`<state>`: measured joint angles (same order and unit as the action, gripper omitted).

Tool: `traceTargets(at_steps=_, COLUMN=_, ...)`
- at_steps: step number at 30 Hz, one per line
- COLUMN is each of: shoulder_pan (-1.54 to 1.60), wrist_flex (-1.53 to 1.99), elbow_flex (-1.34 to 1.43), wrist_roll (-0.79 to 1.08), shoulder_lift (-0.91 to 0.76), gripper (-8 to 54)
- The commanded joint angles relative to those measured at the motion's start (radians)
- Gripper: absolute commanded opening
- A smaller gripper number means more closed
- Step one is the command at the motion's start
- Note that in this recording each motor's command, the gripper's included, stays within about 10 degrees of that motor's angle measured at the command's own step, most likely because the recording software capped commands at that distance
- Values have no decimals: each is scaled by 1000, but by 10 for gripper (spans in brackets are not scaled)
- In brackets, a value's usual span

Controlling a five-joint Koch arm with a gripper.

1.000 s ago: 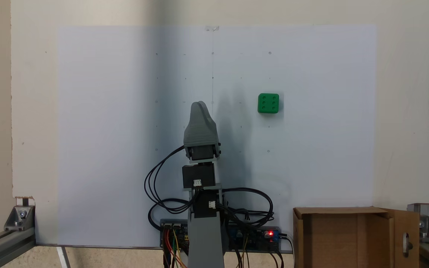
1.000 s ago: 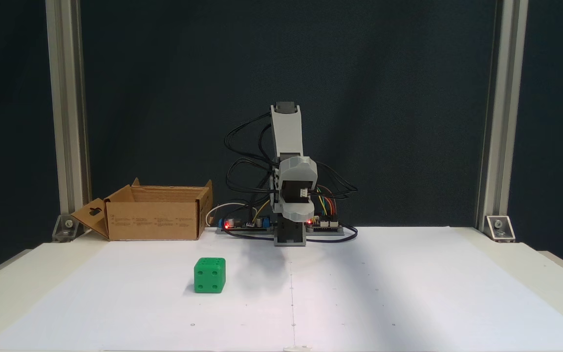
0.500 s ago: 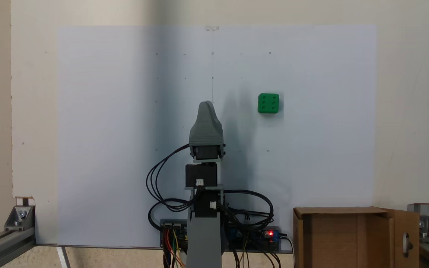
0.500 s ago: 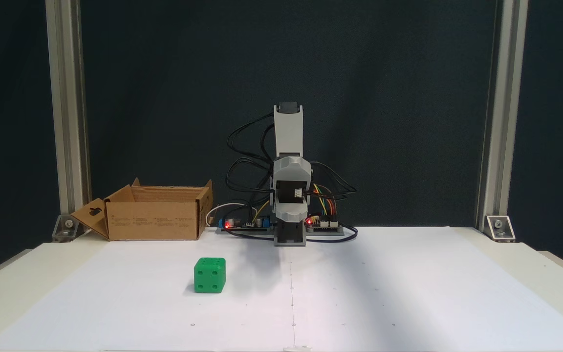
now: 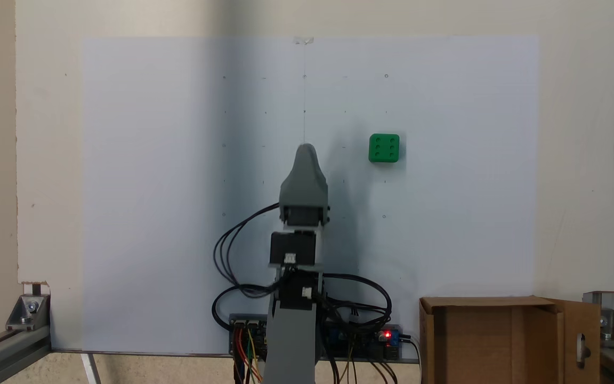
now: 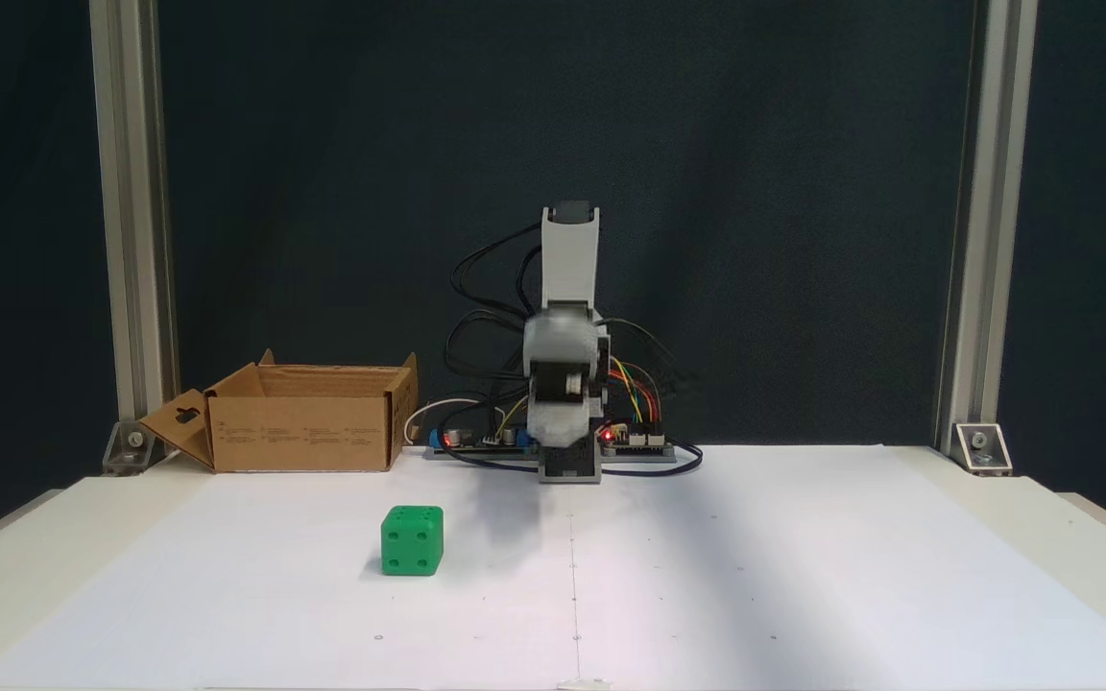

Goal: Grasp a green dice and put it in the bin.

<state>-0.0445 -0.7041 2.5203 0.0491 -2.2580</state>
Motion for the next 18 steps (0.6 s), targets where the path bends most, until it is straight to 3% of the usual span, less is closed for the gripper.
traceTargets(at_steps=1, shoulder_pan=0, wrist_flex=159, elbow_flex=-133, wrist_roll=-38, shoulder_lift=-110, gripper=414)
traceTargets(at_steps=18, shoulder_pan=17, wrist_flex=904, elbow_flex=-626, wrist_roll=-38, shoulder_lift=-106, gripper=414)
